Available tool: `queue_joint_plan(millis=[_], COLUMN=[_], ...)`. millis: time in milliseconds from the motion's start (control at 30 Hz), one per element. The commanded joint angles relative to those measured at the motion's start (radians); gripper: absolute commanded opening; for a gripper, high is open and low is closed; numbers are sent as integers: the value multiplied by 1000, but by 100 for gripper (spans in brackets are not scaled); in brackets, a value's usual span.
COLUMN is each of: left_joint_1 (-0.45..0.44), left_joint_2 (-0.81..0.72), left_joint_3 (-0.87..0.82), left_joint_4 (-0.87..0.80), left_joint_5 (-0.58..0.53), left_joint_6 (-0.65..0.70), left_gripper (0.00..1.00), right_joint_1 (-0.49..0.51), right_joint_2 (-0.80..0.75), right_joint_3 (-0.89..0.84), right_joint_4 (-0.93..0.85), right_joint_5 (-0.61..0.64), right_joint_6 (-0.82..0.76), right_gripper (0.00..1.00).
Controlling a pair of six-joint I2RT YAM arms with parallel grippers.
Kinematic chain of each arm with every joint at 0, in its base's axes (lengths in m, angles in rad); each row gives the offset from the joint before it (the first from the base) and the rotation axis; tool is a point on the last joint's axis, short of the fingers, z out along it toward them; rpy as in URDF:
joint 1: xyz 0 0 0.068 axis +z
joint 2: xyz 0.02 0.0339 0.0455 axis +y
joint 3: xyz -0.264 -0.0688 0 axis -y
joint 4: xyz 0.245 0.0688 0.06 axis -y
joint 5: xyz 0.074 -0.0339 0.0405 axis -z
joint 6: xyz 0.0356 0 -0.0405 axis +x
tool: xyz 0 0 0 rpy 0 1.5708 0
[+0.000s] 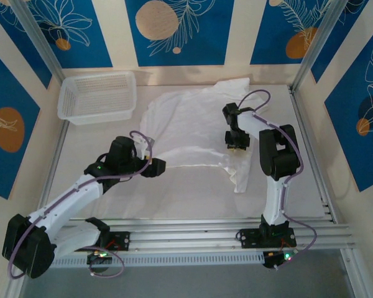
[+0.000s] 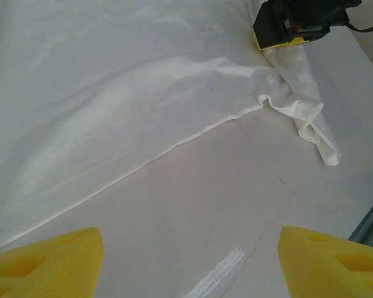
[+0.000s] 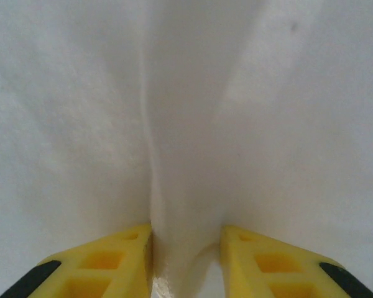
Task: Fold the inside-out t-shirt
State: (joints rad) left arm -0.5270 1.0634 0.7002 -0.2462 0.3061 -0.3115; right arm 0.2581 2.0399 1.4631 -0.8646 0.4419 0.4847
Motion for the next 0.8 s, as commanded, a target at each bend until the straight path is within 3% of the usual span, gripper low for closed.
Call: queue_joint_plan(millis=[0, 133, 300, 500, 533, 633, 767], left_joint_1=[-14, -16, -16, -17, -17, -17, -18], left_joint_2=[7, 6, 7, 4, 4, 9, 21], left_joint_3=[-4, -8, -6, -14, -16, -21, -17], left_joint_4=[25, 21, 16, 18, 23, 35, 27], left_joint_5=[-10, -20, -27, -39, -38, -37, -52], left_joint_6=[9, 9, 8, 5, 3, -2, -12], left_gripper=[74, 74, 75, 75, 75, 75, 75], right_joint_1=[9, 10, -47, -384, -440, -514, -580], right_joint_2=[-34, -50, -177, -433, -451, -435, -427], right_joint_3=[-16, 2, -24, -332, -380, -399, -385], right_joint_4=[-26, -39, -39, 171, 209, 204, 164], right_joint_5=[-5, 17, 89, -113, -164, -237, -298], right_joint_6=[5, 5, 1, 90, 88, 56, 95], right_gripper=[25, 0, 0, 0, 2, 39, 44])
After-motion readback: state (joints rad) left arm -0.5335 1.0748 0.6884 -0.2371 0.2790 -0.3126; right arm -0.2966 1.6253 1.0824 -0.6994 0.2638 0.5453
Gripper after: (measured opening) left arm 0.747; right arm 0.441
